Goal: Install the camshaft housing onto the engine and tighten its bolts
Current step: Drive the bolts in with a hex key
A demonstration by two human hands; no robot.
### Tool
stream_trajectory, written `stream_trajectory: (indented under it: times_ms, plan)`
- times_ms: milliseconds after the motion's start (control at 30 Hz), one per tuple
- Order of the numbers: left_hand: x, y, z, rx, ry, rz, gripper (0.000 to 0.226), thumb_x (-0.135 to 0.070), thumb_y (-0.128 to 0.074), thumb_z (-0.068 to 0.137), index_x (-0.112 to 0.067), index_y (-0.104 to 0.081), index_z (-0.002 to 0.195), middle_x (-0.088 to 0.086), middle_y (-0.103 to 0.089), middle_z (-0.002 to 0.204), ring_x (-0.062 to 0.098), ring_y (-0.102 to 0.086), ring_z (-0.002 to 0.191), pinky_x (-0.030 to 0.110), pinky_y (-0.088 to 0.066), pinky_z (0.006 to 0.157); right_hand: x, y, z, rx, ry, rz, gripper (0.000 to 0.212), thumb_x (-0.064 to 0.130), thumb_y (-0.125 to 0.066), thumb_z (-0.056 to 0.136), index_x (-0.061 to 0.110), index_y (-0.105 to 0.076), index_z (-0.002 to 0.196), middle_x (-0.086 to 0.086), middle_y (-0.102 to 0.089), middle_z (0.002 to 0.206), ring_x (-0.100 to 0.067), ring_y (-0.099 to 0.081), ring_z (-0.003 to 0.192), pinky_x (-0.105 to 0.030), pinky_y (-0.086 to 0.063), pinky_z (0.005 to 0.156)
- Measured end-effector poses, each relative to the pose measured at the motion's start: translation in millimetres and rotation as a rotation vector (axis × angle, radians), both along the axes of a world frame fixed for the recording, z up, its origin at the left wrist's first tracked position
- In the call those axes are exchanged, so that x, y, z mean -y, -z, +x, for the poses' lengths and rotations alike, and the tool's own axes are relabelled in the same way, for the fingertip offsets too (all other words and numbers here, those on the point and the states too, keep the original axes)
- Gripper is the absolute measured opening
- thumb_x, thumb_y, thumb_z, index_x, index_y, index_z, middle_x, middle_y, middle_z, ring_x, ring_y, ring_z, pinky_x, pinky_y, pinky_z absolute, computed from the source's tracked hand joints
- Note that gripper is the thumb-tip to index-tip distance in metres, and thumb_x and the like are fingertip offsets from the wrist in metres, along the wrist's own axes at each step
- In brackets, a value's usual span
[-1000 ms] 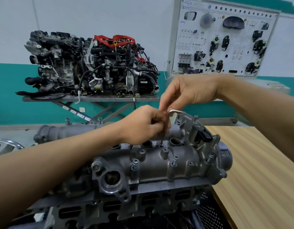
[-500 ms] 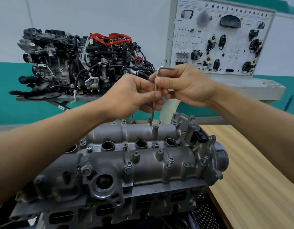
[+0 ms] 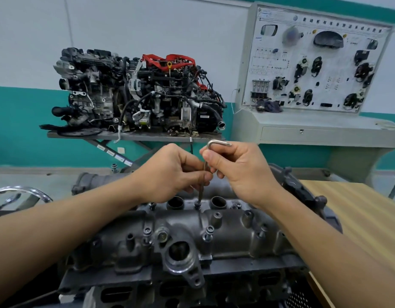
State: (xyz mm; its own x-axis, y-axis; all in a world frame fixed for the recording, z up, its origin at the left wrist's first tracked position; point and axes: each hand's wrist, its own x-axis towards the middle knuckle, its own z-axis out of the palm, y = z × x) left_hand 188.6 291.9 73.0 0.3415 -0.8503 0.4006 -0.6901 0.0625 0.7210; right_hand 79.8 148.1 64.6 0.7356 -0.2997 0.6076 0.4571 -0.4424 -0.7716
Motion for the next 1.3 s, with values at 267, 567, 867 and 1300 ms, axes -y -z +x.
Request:
stream_trajectory:
  times_ms: [267,567,867,1300]
  plan:
    - [4,5,2,-0.043,-0.037,0.013,0.011,-0.013,-0.075,0.088,-0.008,-0.078,0.080,0.012,-0.075,0.071,0.011,-0.067,0.058,0.024,-0.057,0.056,4,3,4,-0.025,-0.016,-0.016,0.015,0.009,-0.068,0.091,0.019,-0.076,0.086,-0.003,-0.063,0.070,-0.009,-0.054,0.062,-0.019,-0.046,0.055]
    - [1,6,1,-0.049,-0.070,-0.011,0.006,-0.012,-0.075,0.087,-0.009,-0.079,0.084,0.010,-0.077,0.074,0.010,-0.071,0.060,0.025,-0.060,0.060,1,1,10,-0.034,-0.049,-0.027,0.014,0.006,-0.065,0.093,0.017,-0.074,0.093,0.012,-0.068,0.069,-0.005,-0.054,0.062,-0.020,-0.047,0.055]
    - [-1,6,2,-0.058,-0.082,-0.017,0.009,-0.010,-0.075,0.086,-0.004,-0.079,0.092,0.013,-0.077,0.076,0.016,-0.072,0.062,0.032,-0.063,0.065,-2,1,11,-0.040,-0.079,-0.006,0.015,0.006,-0.062,0.095,0.017,-0.072,0.092,0.014,-0.067,0.065,-0.002,-0.055,0.060,-0.020,-0.048,0.057]
    - [-6,7,-1,-0.031,0.005,-0.023,0.011,-0.018,-0.077,0.085,-0.027,-0.081,0.081,0.003,-0.078,0.073,0.009,-0.072,0.063,0.022,-0.059,0.059,3,8,3,-0.056,-0.128,-0.049,0.012,0.012,-0.062,0.094,0.017,-0.073,0.097,0.013,-0.069,0.073,-0.001,-0.056,0.067,-0.017,-0.045,0.059]
